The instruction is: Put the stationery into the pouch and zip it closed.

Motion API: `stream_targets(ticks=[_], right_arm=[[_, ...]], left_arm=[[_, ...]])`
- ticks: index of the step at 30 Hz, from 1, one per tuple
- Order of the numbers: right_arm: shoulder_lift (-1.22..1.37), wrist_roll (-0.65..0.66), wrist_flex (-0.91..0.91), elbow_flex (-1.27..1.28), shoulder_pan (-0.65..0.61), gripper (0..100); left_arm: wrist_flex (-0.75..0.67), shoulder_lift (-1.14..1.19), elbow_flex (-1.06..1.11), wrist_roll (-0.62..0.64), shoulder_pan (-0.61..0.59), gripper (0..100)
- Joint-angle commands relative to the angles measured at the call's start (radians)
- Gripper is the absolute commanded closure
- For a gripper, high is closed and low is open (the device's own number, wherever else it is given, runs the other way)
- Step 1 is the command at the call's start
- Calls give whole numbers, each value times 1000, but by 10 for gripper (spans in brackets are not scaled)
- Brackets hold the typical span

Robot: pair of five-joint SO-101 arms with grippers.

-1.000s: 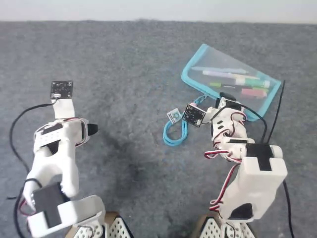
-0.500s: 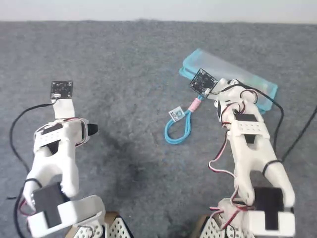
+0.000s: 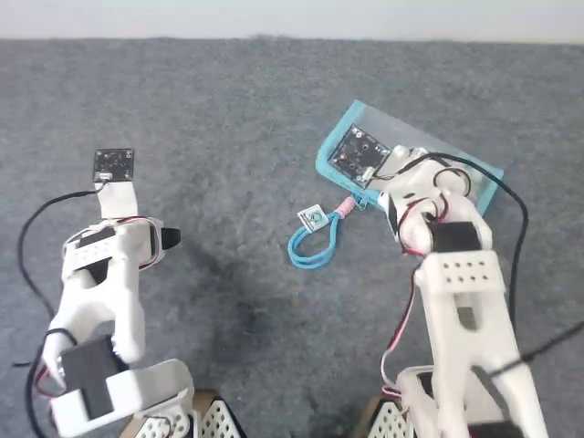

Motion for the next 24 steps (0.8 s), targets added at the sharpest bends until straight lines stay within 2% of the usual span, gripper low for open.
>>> stream_targets(ticks=[1, 6, 8, 14, 16, 19, 21, 24], right_arm=[[-128, -40, 154, -114, -31, 991], [-140, -34, 349, -126, -104, 991], [-137, -34, 292, -68, -131, 989], [-24, -52, -58, 114, -171, 976], [64, -158, -136, 114, -179, 927], [237, -393, -188, 43, -179, 879], [366, -535, -150, -46, -183, 902], [559, -672, -27, -235, -209, 935]], left_arm=[[15, -8, -58, -5, -5, 687], [15, -8, -58, -5, -5, 687], [15, -8, -58, -5, -5, 687], [15, -8, -56, -5, -5, 687], [15, -8, -56, -5, -5, 687], [15, -6, -56, -5, -5, 687], [15, -6, -56, -5, -5, 687], [14, -6, -56, -5, -3, 687]])
